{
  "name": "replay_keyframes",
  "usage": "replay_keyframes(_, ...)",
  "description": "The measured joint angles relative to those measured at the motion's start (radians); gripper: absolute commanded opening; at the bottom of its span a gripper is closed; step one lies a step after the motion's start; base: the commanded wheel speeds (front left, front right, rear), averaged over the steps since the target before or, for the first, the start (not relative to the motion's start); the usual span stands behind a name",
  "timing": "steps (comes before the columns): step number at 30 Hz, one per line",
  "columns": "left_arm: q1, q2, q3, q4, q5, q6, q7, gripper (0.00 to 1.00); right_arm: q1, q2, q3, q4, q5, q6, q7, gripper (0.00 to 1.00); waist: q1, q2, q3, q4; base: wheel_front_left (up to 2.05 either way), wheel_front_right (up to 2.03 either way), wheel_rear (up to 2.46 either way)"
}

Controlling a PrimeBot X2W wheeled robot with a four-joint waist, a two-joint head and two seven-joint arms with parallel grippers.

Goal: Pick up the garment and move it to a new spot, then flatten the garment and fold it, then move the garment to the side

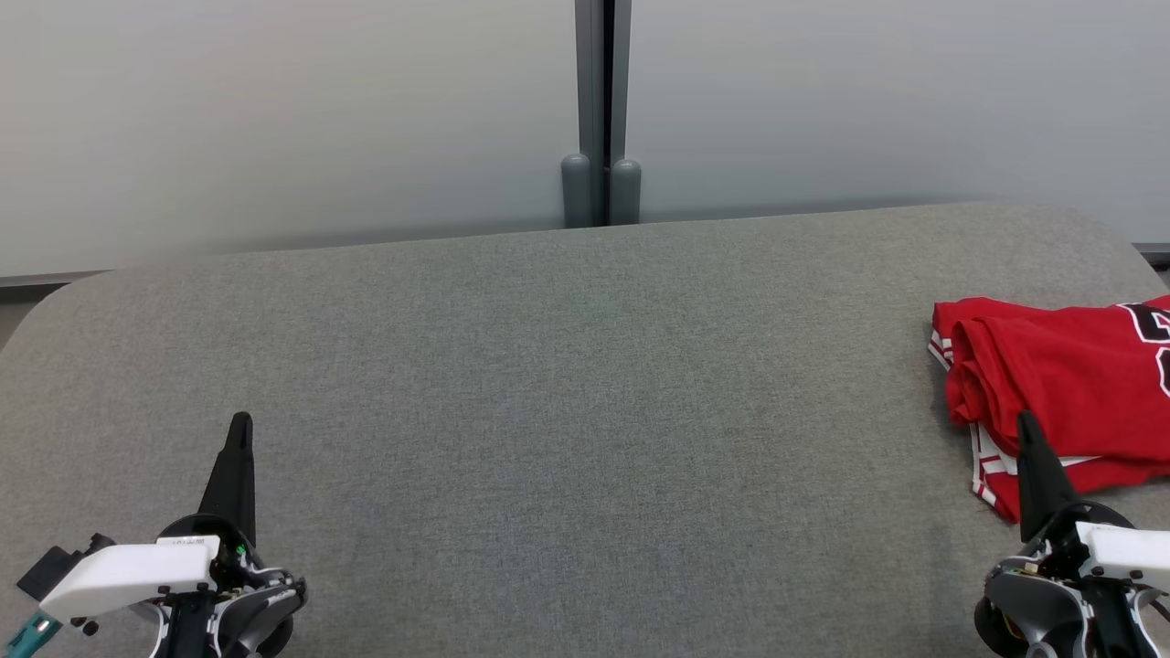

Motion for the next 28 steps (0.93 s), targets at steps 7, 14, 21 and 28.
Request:
replay_keyframes(7,0.000,0.000,0.000,0.000,0.000,0.000,0.000,0.00,0.000,0.001,-0.001,0.000,0.000,0.000,0.001,0.00,0.0000,0.0000,0.000,0.000,0.00,0.00,0.00)
replay_keyframes(14,0.000,-0.001,0.001,0.000,0.000,0.000,0.000,0.00,0.000,0.002,-0.002,0.000,0.000,0.000,0.001,0.00,0.0000,0.0000,0.000,0.000,0.00,0.00,0.00)
replay_keyframes(21,0.000,-0.001,0.001,0.000,0.000,0.000,0.001,0.00,0.000,0.003,-0.003,0.000,-0.001,0.000,0.002,0.00,0.0000,0.0000,0.000,0.000,0.00,0.00,0.00)
replay_keyframes(28,0.000,-0.001,0.002,0.000,0.000,0.000,0.001,0.00,0.000,0.004,-0.004,0.000,-0.001,0.000,0.002,0.00,0.0000,0.0000,0.000,0.000,0.00,0.00,0.00)
